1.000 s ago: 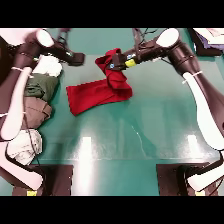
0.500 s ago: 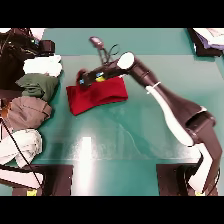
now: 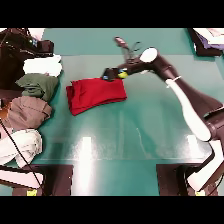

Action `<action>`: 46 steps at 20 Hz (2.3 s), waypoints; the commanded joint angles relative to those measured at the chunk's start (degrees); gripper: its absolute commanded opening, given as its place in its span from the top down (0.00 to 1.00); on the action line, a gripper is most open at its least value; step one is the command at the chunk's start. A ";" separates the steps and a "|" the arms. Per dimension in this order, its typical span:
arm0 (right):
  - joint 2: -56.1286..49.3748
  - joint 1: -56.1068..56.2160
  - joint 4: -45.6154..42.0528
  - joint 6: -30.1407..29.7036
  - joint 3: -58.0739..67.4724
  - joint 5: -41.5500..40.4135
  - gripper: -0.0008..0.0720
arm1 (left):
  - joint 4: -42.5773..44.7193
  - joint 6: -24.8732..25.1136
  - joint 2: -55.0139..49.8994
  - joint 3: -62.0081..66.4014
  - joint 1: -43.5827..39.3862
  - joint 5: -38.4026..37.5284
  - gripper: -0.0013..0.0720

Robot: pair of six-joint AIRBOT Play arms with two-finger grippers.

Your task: Fold the shirts.

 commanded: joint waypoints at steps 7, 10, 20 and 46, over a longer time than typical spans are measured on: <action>-8.57 -15.39 9.60 3.85 -4.17 9.73 0.03 | -2.97 1.03 0.02 0.00 -0.02 -0.39 0.95; -14.97 -12.41 9.66 5.51 2.34 12.63 0.03 | -2.95 1.05 0.02 0.00 0.00 -1.77 0.95; -21.33 -4.79 9.70 5.81 11.54 12.44 0.91 | -2.97 1.07 -0.02 -0.11 0.00 -2.78 0.95; 42.29 -80.65 -16.48 9.38 -44.22 -4.42 0.97 | -7.63 2.03 -0.02 -0.11 -2.82 -5.07 0.95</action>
